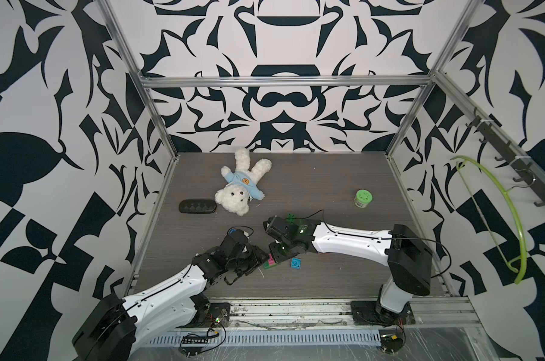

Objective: Assemble the number 1 with lego
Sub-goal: Assemble the lego brick with the lego brick.

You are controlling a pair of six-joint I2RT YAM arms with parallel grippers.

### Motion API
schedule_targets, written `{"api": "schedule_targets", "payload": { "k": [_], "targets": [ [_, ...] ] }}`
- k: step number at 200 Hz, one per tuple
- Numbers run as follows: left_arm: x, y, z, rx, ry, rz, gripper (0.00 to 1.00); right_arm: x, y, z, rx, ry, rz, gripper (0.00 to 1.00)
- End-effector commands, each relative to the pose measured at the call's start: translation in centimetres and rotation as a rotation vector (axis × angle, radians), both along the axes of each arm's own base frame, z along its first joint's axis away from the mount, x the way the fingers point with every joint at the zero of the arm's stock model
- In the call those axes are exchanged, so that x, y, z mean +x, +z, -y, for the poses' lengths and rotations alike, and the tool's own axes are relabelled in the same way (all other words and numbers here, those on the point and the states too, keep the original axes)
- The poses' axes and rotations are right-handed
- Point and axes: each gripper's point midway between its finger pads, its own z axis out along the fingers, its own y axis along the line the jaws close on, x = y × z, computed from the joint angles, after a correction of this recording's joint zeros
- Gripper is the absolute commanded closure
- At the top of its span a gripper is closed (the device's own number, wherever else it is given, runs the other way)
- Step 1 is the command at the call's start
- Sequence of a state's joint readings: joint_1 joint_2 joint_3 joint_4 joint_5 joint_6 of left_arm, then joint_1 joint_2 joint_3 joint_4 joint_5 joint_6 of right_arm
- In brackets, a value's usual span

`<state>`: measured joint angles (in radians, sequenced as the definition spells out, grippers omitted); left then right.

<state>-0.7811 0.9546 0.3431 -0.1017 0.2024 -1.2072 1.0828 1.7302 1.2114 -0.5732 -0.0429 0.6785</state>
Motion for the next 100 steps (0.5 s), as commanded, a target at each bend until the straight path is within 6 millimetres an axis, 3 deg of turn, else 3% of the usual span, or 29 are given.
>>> {"api": "schedule_targets", "payload": {
  "k": [1, 100],
  "targets": [
    [0.6, 1.0, 0.7, -0.018, -0.005, 0.024, 0.58, 0.1, 0.0, 0.0, -0.021, -0.019, 0.002, 0.7],
    [-0.5, -1.6, -0.4, 0.072, 0.002, -0.072, 0.65, -2.8, -4.2, 1.8, -0.154, -0.091, -0.088, 0.79]
  ]
}}
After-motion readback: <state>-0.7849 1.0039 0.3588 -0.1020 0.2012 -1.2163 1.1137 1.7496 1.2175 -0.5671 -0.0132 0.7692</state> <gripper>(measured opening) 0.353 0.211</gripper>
